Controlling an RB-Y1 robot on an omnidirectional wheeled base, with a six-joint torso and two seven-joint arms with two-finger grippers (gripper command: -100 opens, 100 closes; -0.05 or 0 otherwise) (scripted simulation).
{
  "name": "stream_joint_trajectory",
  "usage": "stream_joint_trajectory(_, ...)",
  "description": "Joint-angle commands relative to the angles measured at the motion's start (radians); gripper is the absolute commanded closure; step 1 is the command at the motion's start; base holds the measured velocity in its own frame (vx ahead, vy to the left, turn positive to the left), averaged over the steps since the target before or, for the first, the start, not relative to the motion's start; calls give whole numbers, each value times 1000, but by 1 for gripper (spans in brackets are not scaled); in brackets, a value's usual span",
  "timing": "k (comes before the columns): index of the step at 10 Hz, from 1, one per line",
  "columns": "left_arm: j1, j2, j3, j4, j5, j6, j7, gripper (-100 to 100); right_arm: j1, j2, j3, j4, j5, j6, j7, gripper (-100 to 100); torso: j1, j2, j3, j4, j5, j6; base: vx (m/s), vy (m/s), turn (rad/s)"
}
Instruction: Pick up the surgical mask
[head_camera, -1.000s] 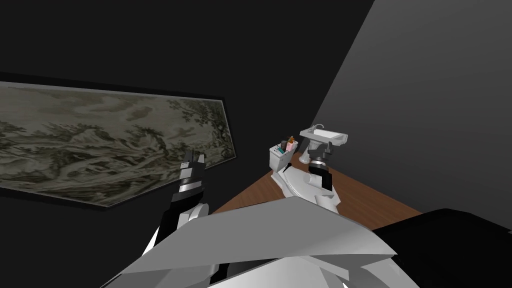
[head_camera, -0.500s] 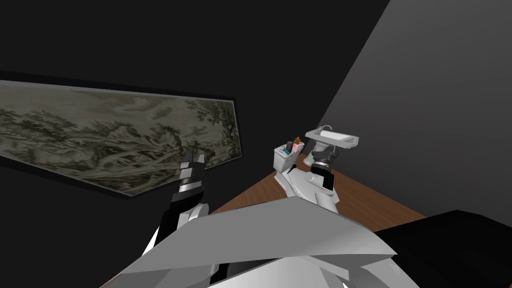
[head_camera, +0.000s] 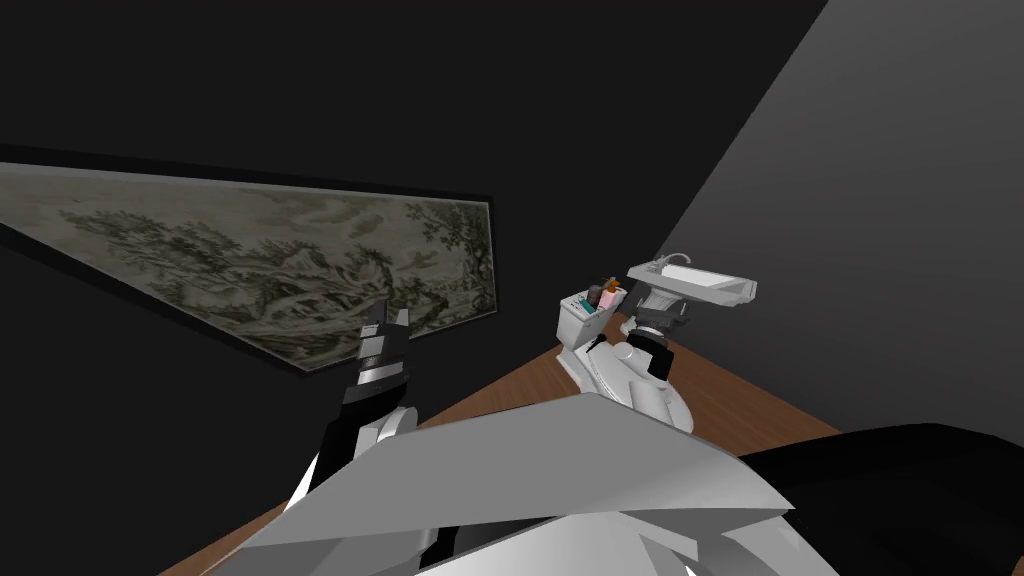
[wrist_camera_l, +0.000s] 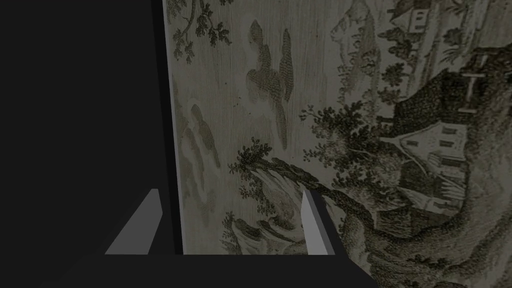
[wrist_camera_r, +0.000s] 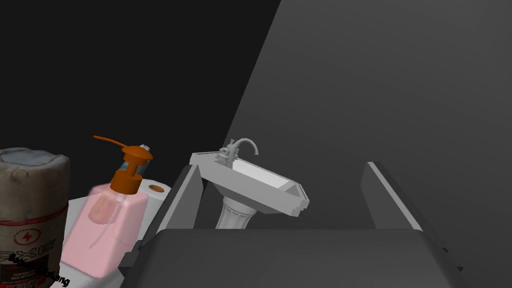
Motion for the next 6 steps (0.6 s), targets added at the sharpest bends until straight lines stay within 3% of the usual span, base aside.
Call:
stream_joint_trajectory(1,0,0,0,0,0,0,0,0,-27,-3,-30,50,-49,-18,-40,-100,0,0,0,0,0,0,19,50,202)
stream_joint_trajectory(2,0,0,0,0,0,0,0,0,-27,-3,-30,71,-49,-18,-40,-100,0,0,0,0,0,-1,13,41,77)
stream_joint_trajectory(3,0,0,0,0,0,0,0,0,-51,-2,-58,111,-92,-23,-70,-100,-1,0,0,0,0,0,16,46,166)
stream_joint_trajectory(4,0,0,0,0,0,0,0,0,-51,-2,-58,117,-94,-23,-70,-100,-1,0,0,0,0,0,13,39,85)
stream_joint_trajectory(6,0,0,0,0,0,0,0,0,-98,0,-110,187,-166,-34,-127,-100,0,0,0,0,0,0,21,56,221)
